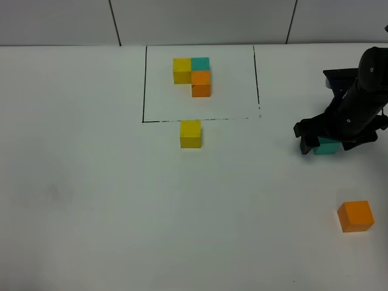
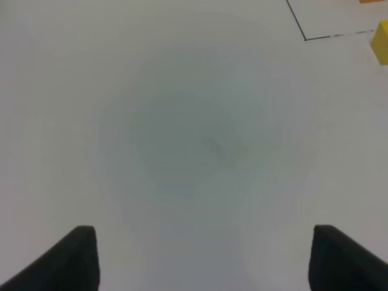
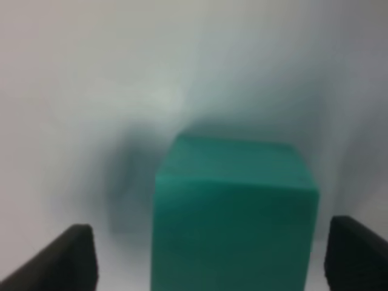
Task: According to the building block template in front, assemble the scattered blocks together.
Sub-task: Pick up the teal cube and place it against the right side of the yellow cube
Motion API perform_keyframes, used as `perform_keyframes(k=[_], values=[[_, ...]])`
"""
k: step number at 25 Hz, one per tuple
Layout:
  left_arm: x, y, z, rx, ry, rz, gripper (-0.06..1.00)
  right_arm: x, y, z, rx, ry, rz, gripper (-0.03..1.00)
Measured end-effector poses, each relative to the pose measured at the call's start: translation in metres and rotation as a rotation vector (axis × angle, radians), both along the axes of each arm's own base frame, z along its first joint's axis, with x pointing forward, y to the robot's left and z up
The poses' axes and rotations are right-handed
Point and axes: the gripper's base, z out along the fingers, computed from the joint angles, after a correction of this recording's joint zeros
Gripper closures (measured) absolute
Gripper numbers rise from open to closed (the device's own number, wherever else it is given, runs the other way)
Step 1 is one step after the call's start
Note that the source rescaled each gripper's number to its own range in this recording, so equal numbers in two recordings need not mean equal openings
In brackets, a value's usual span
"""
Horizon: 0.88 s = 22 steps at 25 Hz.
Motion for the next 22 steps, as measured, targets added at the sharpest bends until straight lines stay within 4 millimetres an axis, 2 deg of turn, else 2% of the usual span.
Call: perform_keyframes(k=[2, 5, 6, 11, 14, 18, 22], values=[[0.0, 0.0, 0.0, 0.0, 0.0, 0.0, 0.3, 0.0, 0.0, 0.0, 0.001, 0.001, -0.009, 0.59], [0.0, 0.0, 0.0, 0.0, 0.0, 0.0, 0.3, 0.0, 0.0, 0.0, -0.003, 0.002, -0.011, 0.91], [0.0, 0.0, 0.0, 0.0, 0.0, 0.0, 0.3, 0.0, -0.001, 0.0, -0.005, 0.005, -0.009, 0.96], [0.0, 0.0, 0.0, 0.0, 0.0, 0.0, 0.3, 0.0, 0.003, 0.003, -0.003, 0.022, 0.004, 0.97], [0.0, 0.0, 0.0, 0.0, 0.0, 0.0, 0.3, 0.003, 0.02, 0.016, -0.011, 0.044, 0.122, 0.97], [0.0, 0.0, 0.0, 0.0, 0.0, 0.0, 0.3, 0.008, 0.057, 0.039, -0.119, 0.016, 0.431, 0.97], [0.0, 0.0, 0.0, 0.0, 0.0, 0.0, 0.3, 0.001, 0.1, 0.049, -0.281, -0.015, 0.882, 0.97]])
